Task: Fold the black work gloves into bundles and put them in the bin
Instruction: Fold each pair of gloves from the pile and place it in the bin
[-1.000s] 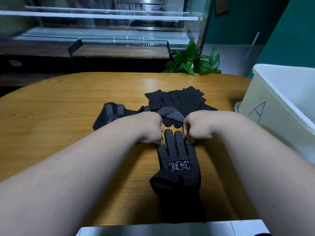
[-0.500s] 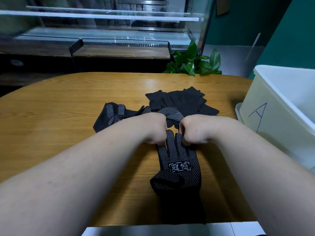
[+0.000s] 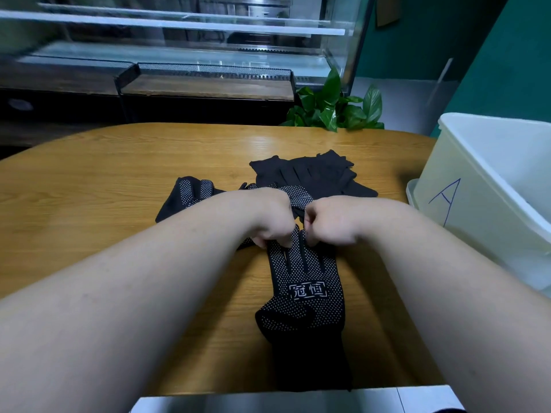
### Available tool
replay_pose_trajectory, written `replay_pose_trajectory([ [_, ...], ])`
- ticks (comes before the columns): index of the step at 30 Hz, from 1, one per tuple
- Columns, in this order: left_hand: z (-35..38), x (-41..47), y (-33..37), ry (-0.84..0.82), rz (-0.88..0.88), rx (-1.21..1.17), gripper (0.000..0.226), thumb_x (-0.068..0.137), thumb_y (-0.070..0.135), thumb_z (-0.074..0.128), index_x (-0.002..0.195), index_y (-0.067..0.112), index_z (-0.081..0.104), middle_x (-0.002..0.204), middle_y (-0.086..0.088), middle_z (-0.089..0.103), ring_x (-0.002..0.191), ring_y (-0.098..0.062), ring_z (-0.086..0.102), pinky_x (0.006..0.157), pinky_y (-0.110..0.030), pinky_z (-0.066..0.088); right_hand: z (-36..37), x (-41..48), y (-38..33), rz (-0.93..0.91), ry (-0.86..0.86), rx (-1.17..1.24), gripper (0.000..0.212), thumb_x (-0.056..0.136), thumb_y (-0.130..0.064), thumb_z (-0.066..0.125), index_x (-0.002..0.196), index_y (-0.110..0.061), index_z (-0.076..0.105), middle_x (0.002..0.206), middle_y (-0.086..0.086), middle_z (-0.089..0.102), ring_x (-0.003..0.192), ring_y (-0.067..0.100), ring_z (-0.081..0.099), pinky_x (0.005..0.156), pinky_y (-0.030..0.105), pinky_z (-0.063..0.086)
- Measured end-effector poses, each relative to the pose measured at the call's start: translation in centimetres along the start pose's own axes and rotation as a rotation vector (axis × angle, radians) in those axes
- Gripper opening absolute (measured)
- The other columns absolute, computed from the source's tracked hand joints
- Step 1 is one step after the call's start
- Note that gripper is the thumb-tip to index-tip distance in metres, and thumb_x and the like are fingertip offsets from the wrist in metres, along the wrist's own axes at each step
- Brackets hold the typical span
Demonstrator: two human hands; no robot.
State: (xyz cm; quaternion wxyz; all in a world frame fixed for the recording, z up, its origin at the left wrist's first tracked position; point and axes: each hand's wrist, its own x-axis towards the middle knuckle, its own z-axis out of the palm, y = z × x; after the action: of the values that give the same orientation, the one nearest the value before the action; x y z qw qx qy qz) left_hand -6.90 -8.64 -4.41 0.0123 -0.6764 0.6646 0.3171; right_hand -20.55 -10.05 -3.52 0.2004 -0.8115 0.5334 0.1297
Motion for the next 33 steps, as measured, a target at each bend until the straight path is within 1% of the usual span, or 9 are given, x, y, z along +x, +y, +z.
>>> replay_pose_trajectory([
  [3, -0.2, 0.0, -0.1, 0.011, 0.0, -0.082, 0.024, 0.081, 0.013, 0.08, 0.099, 0.016, 0.064, 0.107, -0.014, 0.069, 0.098, -0.034, 0.07, 0.077, -0.047, 0.062, 0.2, 0.2, 0.2, -0.005, -0.001, -0.038, 0.023, 0.086, -0.029, 0.068, 0.103, -0.014, 0.068, 0.098, 0.008, 0.07, 0.094, 0.026, 0.063, 0.078, 0.034, 0.051],
  [8, -0.2, 0.3, -0.6, 0.012, 0.013, -0.106, 0.023, 0.081, 0.017, 0.081, 0.094, 0.024, 0.063, 0.102, -0.008, 0.069, 0.096, -0.03, 0.069, 0.07, -0.036, 0.06, 0.0, 0.2, 0.4, -0.022, -0.012, -0.052, 0.027, 0.087, -0.033, 0.072, 0.107, -0.015, 0.069, 0.101, 0.007, 0.069, 0.094, 0.025, 0.062, 0.071, 0.03, 0.048],
  [10, -0.1, 0.4, -0.7, 0.013, 0.022, -0.083, 0.017, 0.082, 0.019, 0.08, 0.089, 0.025, 0.066, 0.092, -0.008, 0.071, 0.084, -0.031, 0.071, 0.067, -0.034, 0.059, 0.0, 0.1, 0.4, -0.028, -0.018, -0.064, 0.028, 0.087, -0.036, 0.073, 0.106, -0.016, 0.069, 0.1, 0.006, 0.069, 0.092, 0.023, 0.061, 0.067, 0.028, 0.045],
  [14, 0.2, 0.3, -0.8, 0.028, 0.033, -0.062, 0.019, 0.085, 0.023, 0.077, 0.077, 0.024, 0.06, 0.082, -0.007, 0.066, 0.069, -0.026, 0.063, 0.07, -0.038, 0.06, 0.2, 0.3, 0.5, -0.036, -0.022, -0.096, 0.028, 0.087, -0.036, 0.072, 0.104, -0.015, 0.068, 0.099, 0.008, 0.07, 0.093, 0.026, 0.064, 0.081, 0.034, 0.054],
  [20, -0.2, -0.2, -1.4, 0.079, 0.066, -0.095, 0.018, 0.084, 0.026, 0.079, 0.096, 0.015, 0.071, 0.094, -0.009, 0.074, 0.073, -0.022, 0.059, 0.069, -0.026, 0.048, 0.0, -0.3, 1.0, -0.063, -0.01, -0.046, 0.023, 0.088, -0.034, 0.072, 0.102, -0.02, 0.061, 0.098, 0.002, 0.065, 0.092, 0.022, 0.06, 0.072, 0.031, 0.045],
  [22, -0.2, -0.3, -1.7, 0.073, 0.06, -0.099, 0.021, 0.084, 0.027, 0.079, 0.096, 0.013, 0.071, 0.089, -0.009, 0.072, 0.073, -0.026, 0.065, 0.069, -0.028, 0.053, -0.1, -0.4, 1.1, -0.082, -0.007, -0.051, 0.021, 0.089, -0.033, 0.071, 0.103, -0.021, 0.059, 0.098, 0.002, 0.065, 0.091, 0.021, 0.059, 0.067, 0.029, 0.042],
  [25, 0.2, -0.2, -1.8, 0.019, 0.067, -0.209, 0.009, 0.086, 0.018, 0.077, 0.084, 0.016, 0.068, 0.091, -0.009, 0.069, 0.091, -0.031, 0.072, 0.072, -0.038, 0.062, -0.1, -0.6, 1.4, -0.113, 0.005, -0.084, 0.021, 0.092, -0.036, 0.069, 0.104, -0.022, 0.06, 0.098, -0.001, 0.065, 0.09, 0.019, 0.058, 0.065, 0.028, 0.04],
  [30, 0.3, -0.4, -2.1, 0.061, 0.139, -0.272, 0.01, 0.084, 0.008, 0.078, 0.084, 0.015, 0.07, 0.075, -0.002, 0.067, 0.069, -0.021, 0.067, 0.065, -0.033, 0.062, 0.0, -0.8, 2.1, -0.161, 0.068, -0.058, 0.019, 0.089, -0.037, 0.072, 0.098, -0.026, 0.061, 0.086, -0.009, 0.063, 0.075, 0.009, 0.054, 0.057, 0.025, 0.035],
  [33, 0.1, -1.1, -2.2, 0.097, 0.169, -0.318, 0.014, 0.081, 0.009, 0.08, 0.085, 0.016, 0.07, 0.068, 0.003, 0.065, 0.067, -0.02, 0.066, 0.069, -0.039, 0.063, -0.2, -1.3, 2.5, -0.185, 0.111, -0.015, 0.017, 0.088, -0.036, 0.074, 0.092, -0.027, 0.061, 0.079, -0.012, 0.061, 0.069, 0.003, 0.052, 0.055, 0.022, 0.033],
])
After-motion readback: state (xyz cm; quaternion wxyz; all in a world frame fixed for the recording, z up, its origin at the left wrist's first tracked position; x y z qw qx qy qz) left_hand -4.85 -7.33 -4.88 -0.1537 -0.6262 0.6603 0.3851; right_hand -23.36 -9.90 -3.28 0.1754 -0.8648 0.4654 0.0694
